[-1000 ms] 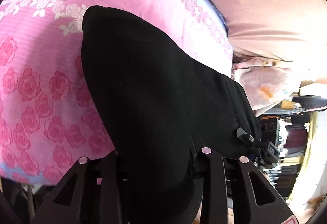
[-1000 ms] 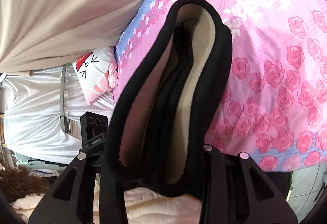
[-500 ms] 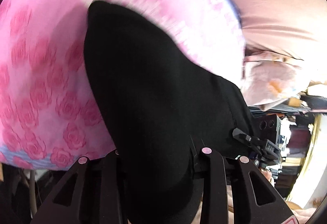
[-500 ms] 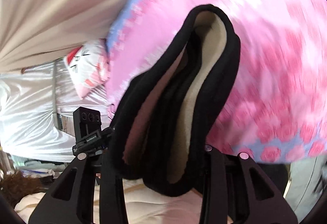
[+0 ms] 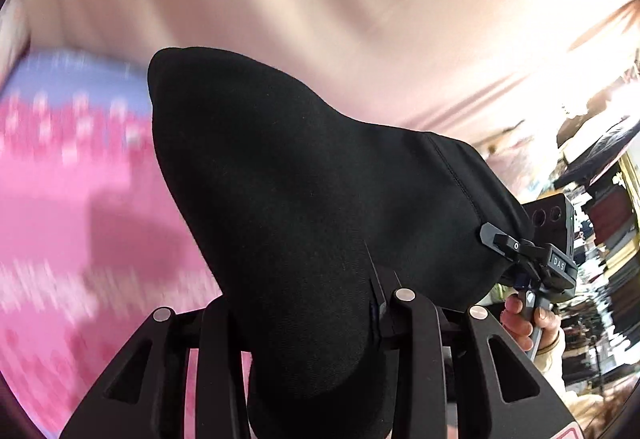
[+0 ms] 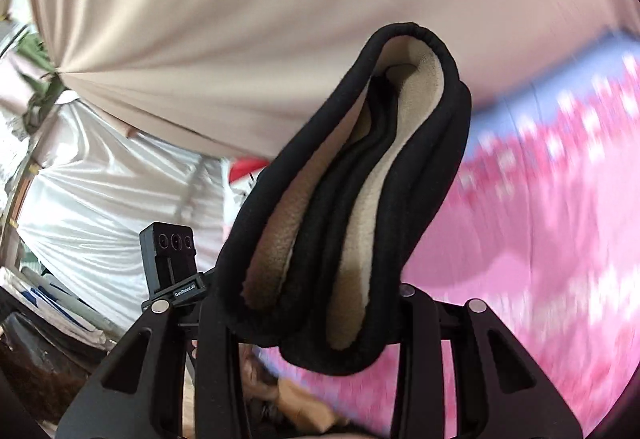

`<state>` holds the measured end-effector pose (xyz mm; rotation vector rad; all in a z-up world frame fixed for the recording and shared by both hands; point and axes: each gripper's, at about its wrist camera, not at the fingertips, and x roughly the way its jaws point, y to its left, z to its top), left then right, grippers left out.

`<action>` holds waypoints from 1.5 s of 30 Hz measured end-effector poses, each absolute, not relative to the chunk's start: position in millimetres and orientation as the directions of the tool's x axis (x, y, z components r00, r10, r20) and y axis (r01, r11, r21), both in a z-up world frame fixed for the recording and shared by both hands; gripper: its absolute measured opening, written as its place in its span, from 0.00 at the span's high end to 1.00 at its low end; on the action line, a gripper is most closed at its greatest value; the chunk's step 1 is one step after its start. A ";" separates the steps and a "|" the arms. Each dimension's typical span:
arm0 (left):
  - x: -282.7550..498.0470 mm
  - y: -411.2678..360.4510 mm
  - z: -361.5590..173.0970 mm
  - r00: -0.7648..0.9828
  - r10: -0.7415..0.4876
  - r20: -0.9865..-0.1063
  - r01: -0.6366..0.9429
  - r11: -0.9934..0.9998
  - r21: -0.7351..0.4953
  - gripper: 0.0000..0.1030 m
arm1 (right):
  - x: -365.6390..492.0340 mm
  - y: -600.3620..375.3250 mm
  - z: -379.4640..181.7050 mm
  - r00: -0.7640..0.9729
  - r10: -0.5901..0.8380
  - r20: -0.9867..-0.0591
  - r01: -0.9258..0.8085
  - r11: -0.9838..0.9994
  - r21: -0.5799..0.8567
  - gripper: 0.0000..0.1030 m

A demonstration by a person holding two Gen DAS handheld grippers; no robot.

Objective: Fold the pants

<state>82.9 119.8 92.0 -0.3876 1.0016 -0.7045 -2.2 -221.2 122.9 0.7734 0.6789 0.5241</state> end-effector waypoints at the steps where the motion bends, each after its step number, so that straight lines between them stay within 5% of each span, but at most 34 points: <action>1: 92.5 122.9 107.6 0.378 -0.693 -0.614 0.377 0.721 -0.582 0.70 | 6.5 -221.8 131.3 0.686 0.642 -0.342 -0.195 0.615 0.764 0.67; 10: 172.4 70.7 148.7 0.510 -0.626 -0.591 0.444 0.779 -0.442 0.70 | 74.8 -232.1 129.6 0.742 0.592 -0.315 -0.204 0.647 0.735 0.67; 22: 254.7 47.4 56.1 0.432 -0.553 -0.713 0.385 0.828 -0.408 0.70 | 124.6 -255.3 28.1 0.711 0.572 -0.409 -0.038 0.612 0.790 0.67; 45: 281.9 25.2 -67.8 0.321 -0.459 -0.828 0.334 0.873 -0.355 0.69 | 145.3 -276.8 -101.2 0.606 0.583 -0.542 0.108 0.614 0.782 0.66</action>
